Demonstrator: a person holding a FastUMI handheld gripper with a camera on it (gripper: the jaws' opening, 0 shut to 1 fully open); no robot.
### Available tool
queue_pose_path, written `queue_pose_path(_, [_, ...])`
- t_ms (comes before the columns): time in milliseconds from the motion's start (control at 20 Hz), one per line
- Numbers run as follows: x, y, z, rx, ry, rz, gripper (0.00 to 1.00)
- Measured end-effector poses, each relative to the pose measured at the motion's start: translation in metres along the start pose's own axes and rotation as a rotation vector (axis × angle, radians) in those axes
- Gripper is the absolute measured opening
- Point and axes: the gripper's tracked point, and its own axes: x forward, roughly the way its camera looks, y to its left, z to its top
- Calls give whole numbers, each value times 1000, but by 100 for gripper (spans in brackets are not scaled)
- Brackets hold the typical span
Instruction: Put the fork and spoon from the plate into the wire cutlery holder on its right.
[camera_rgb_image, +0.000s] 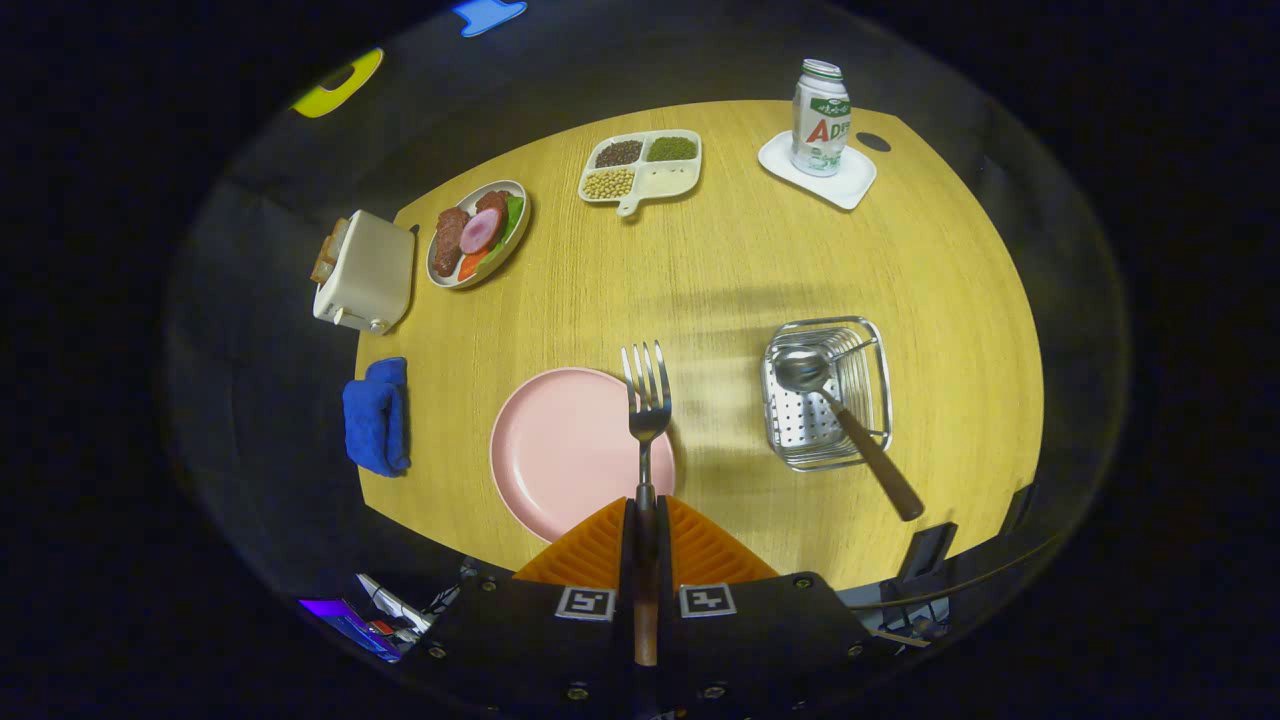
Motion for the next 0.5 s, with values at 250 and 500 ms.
queue_pose_path(250, [-22, -36, 0, 4, 16, -40, 10])
queue_pose_path(500, [-23, -67, -2, 18, 71, -87, 9])
